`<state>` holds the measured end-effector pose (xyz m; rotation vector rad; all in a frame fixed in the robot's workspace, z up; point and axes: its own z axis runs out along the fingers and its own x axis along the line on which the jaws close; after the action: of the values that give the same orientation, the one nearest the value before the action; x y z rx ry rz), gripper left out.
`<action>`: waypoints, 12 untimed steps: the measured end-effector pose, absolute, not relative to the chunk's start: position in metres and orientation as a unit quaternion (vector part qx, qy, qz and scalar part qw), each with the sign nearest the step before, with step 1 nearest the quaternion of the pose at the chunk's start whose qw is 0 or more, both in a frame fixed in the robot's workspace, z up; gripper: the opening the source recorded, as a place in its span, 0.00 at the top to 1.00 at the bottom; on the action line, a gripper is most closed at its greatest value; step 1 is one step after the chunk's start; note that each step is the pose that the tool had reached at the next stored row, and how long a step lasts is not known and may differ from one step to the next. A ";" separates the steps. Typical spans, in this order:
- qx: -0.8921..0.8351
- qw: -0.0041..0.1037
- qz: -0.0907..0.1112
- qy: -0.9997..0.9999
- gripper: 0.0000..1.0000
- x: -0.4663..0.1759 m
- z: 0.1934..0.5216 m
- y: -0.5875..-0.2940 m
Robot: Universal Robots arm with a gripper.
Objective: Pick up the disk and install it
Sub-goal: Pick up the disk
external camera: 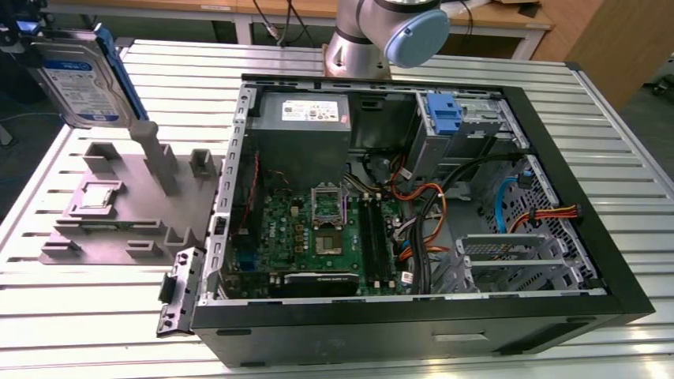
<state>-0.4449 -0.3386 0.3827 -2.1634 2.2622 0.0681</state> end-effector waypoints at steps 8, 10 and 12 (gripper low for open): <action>-0.691 0.005 0.022 0.723 0.63 -0.445 0.384 -0.339; -0.691 0.005 0.022 0.723 0.63 -0.445 0.385 -0.339; -0.691 0.005 0.022 0.723 0.63 -0.445 0.385 -0.339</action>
<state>-0.4449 -0.3386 0.3850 -2.1634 2.2622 0.0680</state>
